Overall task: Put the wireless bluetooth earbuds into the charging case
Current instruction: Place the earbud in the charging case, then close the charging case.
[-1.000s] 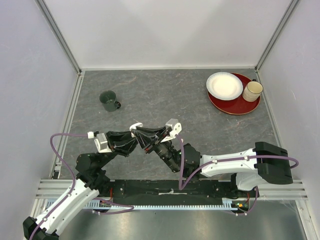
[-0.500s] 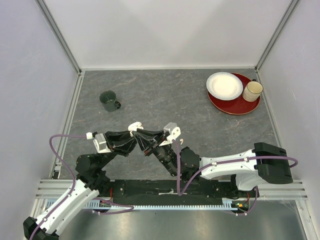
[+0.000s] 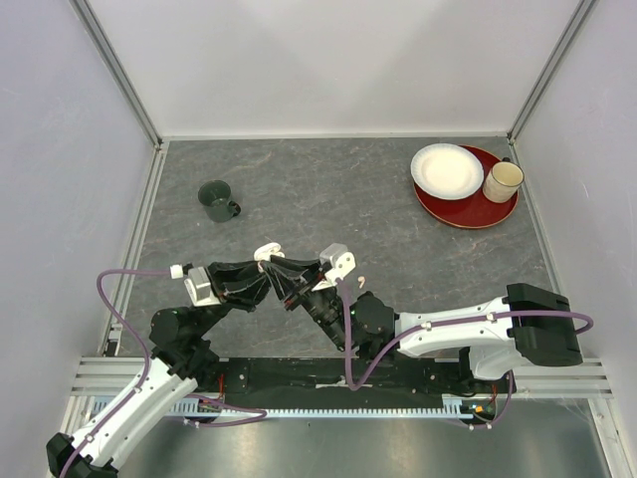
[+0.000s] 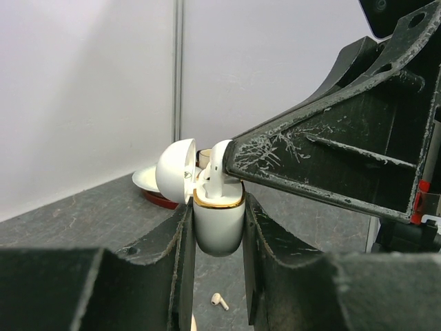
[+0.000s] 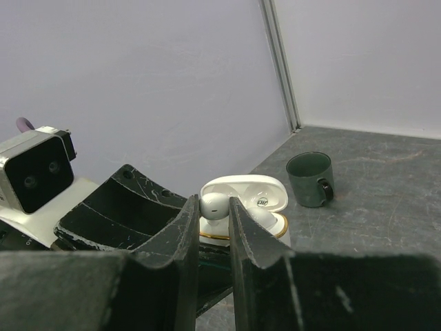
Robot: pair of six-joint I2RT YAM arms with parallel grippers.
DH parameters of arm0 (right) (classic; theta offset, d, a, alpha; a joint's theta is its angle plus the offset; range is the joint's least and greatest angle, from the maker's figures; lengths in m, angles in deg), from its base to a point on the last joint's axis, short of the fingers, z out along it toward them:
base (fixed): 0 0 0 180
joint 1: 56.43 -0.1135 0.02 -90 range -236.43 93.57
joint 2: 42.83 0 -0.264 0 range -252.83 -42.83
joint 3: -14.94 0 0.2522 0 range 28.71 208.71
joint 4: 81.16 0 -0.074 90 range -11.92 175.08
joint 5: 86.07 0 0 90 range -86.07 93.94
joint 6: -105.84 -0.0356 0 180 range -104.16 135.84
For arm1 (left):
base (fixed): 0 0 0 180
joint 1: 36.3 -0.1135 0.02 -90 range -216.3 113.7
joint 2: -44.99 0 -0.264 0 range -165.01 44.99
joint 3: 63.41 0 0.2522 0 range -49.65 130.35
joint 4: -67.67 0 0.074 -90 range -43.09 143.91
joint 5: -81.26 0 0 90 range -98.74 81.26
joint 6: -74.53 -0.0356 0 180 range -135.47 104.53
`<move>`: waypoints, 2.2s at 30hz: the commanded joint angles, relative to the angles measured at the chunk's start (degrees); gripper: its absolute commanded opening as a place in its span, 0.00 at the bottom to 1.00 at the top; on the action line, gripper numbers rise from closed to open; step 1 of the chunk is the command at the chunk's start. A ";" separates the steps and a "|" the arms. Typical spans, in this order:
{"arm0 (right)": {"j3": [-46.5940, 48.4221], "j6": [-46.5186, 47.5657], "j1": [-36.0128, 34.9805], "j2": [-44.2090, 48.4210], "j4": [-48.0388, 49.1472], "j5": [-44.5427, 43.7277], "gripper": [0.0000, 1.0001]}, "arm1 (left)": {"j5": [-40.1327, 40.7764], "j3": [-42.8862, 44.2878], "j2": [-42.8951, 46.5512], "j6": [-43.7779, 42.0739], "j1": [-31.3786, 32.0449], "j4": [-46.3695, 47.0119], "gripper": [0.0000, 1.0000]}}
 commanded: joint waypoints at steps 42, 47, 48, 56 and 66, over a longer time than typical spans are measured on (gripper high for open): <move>8.52 -4.11 2.28 15.42 -23.50 -12.57 0.71 | -3.22 1.74 2.84 -1.63 -0.04 -0.78 0.02; 18.52 -19.49 10.88 17.54 -57.99 -4.89 0.78 | -5.51 2.53 1.52 -1.62 -0.04 -1.04 0.02; 19.77 -24.48 12.99 17.54 -62.36 -1.18 0.80 | -5.86 3.14 0.82 -1.80 -0.04 -1.30 0.02; 25.23 -31.29 28.03 15.70 -76.11 27.93 0.80 | -9.64 5.43 -1.91 -2.50 -0.04 -3.15 0.02; 27.34 -32.26 29.44 9.46 -76.46 34.28 0.81 | -13.51 7.45 -2.35 -3.03 -0.04 -7.37 0.02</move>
